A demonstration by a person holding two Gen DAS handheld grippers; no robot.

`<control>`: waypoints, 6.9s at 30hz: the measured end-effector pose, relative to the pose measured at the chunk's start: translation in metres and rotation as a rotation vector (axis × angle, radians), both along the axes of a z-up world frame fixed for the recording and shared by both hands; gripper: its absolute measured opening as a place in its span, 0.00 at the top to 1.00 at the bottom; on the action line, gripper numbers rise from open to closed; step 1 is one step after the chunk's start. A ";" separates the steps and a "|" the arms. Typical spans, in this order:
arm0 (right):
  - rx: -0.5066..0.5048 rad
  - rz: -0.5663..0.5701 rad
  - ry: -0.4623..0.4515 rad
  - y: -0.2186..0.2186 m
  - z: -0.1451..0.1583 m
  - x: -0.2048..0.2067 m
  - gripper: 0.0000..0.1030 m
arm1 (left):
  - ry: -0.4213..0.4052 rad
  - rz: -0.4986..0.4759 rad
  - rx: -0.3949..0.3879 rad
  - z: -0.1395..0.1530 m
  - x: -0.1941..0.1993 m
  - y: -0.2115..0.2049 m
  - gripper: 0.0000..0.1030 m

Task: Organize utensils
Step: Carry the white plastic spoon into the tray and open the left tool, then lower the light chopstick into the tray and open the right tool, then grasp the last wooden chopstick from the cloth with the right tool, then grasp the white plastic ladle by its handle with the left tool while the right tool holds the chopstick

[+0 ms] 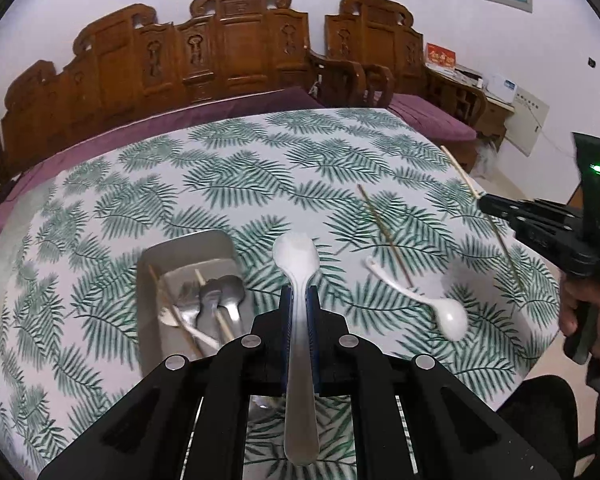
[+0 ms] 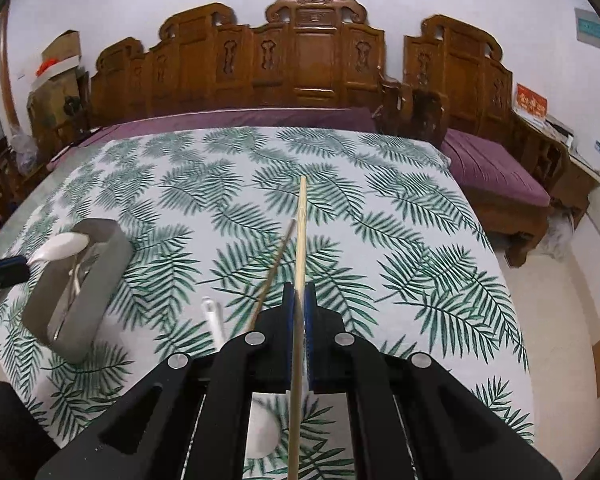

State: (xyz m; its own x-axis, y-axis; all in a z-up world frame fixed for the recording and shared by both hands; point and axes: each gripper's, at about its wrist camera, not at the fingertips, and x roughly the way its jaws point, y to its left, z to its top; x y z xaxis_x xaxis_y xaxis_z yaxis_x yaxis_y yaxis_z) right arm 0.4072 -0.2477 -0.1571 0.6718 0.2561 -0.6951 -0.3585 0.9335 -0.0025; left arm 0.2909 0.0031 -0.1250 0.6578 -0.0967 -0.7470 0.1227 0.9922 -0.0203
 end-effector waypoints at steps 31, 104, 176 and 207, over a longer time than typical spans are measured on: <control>0.039 0.240 -0.002 0.103 0.009 -0.027 0.94 | 0.149 0.167 -0.008 -0.069 0.056 0.089 0.91; -0.011 0.219 0.095 0.133 -0.031 0.016 0.93 | 0.007 0.121 -0.056 -0.006 -0.049 0.114 0.30; -0.079 0.020 0.247 -0.096 -0.110 -0.037 0.95 | 0.182 -0.068 -0.011 -0.098 0.045 -0.135 0.30; -0.086 0.029 0.219 -0.096 -0.115 -0.024 0.94 | 0.352 0.002 -0.128 -0.122 0.081 -0.159 0.50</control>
